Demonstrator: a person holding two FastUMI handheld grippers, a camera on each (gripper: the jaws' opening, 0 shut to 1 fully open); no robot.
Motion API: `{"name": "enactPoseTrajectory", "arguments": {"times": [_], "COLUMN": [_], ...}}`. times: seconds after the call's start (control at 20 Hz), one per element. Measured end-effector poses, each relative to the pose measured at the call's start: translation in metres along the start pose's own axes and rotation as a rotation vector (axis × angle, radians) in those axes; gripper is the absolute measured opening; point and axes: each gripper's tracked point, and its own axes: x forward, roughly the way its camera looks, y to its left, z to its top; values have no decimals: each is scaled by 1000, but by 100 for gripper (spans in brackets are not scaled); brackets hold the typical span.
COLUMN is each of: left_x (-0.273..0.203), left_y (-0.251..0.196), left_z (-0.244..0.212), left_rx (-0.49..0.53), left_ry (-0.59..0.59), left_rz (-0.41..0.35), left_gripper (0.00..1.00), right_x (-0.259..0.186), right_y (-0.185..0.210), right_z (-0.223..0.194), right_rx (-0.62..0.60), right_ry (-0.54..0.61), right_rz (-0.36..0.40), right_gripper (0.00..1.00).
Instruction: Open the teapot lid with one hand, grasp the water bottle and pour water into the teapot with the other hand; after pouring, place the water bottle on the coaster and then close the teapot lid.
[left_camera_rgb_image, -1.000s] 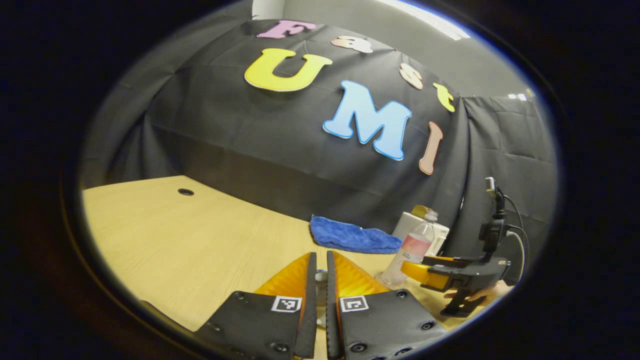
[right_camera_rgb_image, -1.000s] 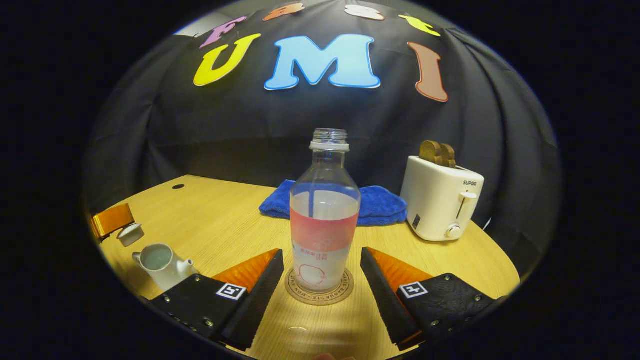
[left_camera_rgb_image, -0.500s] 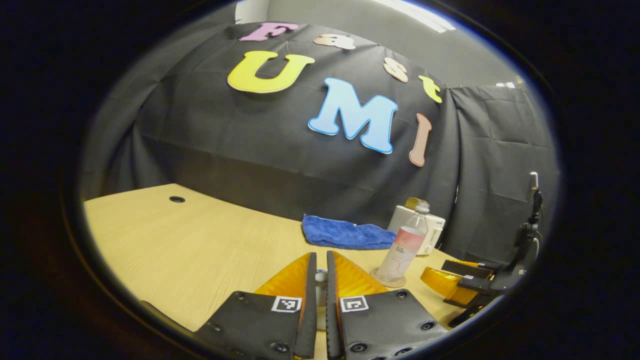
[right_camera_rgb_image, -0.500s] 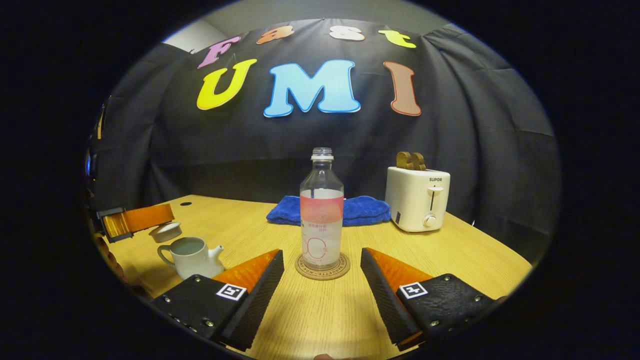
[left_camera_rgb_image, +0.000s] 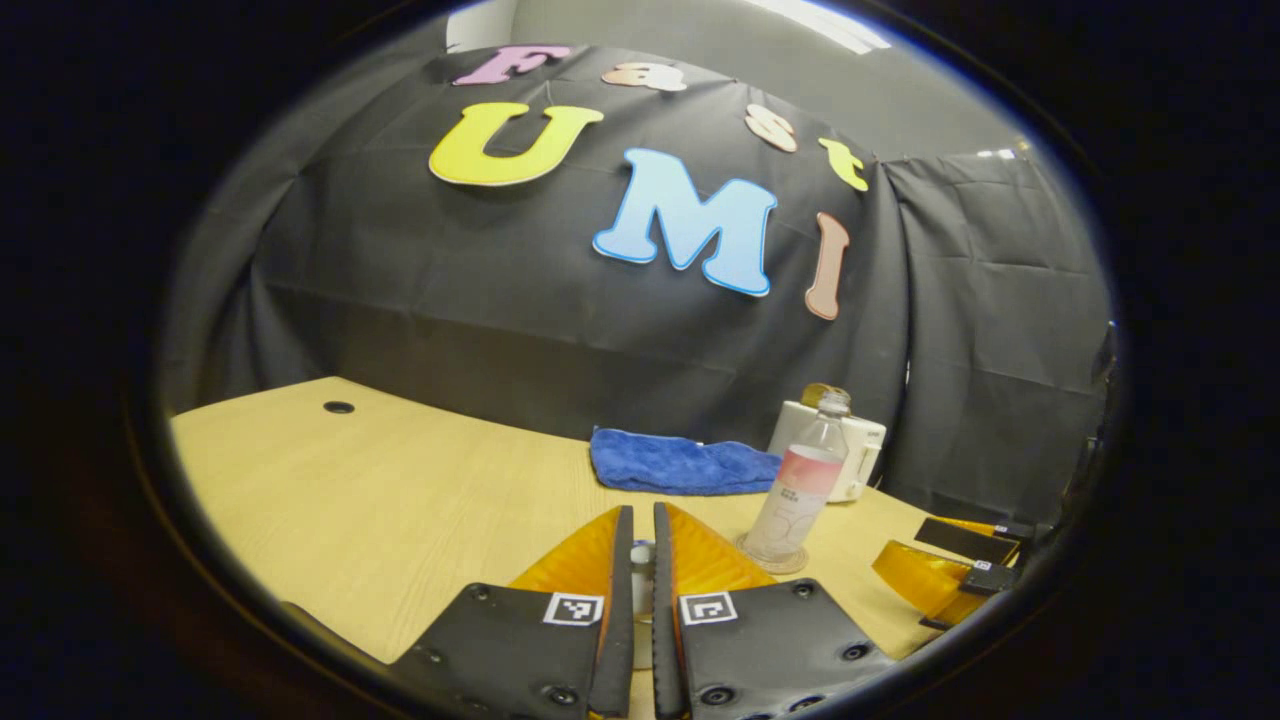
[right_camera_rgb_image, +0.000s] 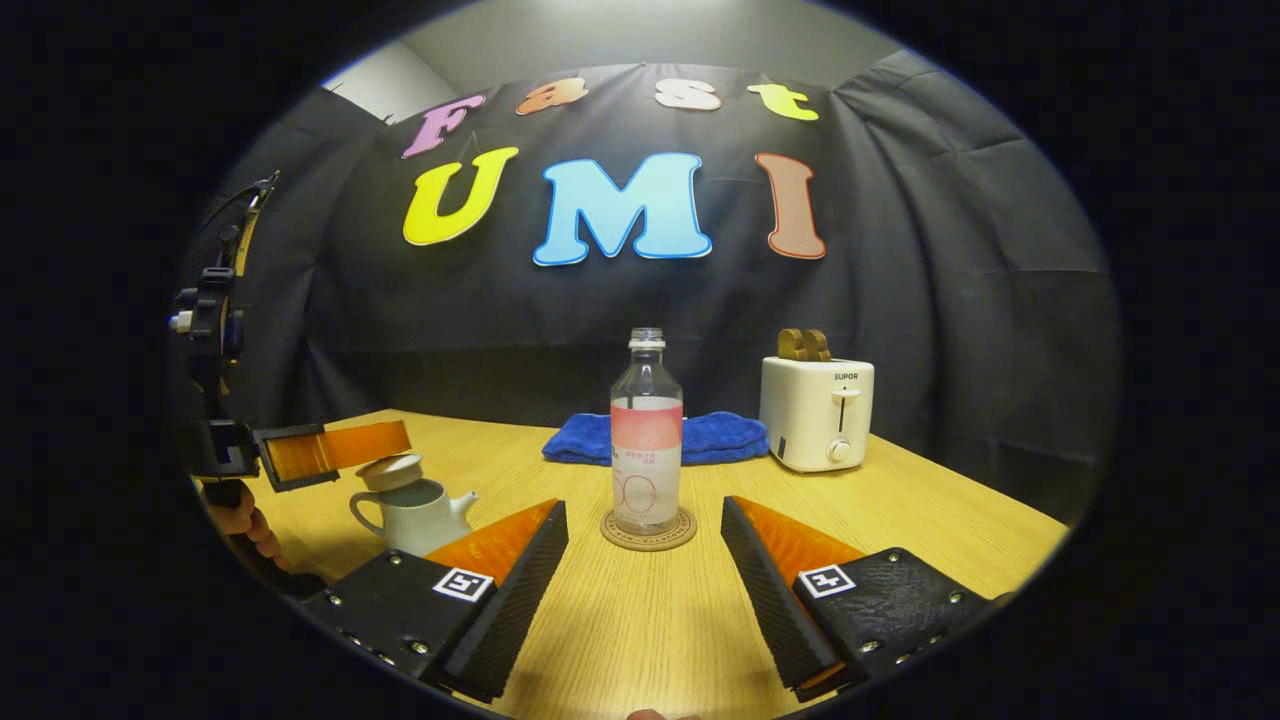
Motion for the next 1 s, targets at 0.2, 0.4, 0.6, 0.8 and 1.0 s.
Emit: {"name": "enactPoseTrajectory", "arguments": {"times": [0.2,0.4,0.6,0.8,1.0], "left_x": [4,9,10,10,11], "left_y": [-5,-11,-8,-10,-13], "left_z": [-4,-13,-14,-18,-19], "left_rx": [50,64,71,93,96], "left_ry": [13,33,30,47,46], "left_rz": [7,5,24,39,37], "left_gripper": [14,14,14,17,29], "right_x": [-6,-7,-6,-7,-7], "right_y": [-1,-1,0,1,2], "right_z": [5,4,4,4,4], "right_rx": [7,6,8,7,7], "right_ry": [-34,-32,-32,-33,-33], "right_rz": [-11,-11,-9,0,3], "right_gripper": [95,95,95,95,95]}}
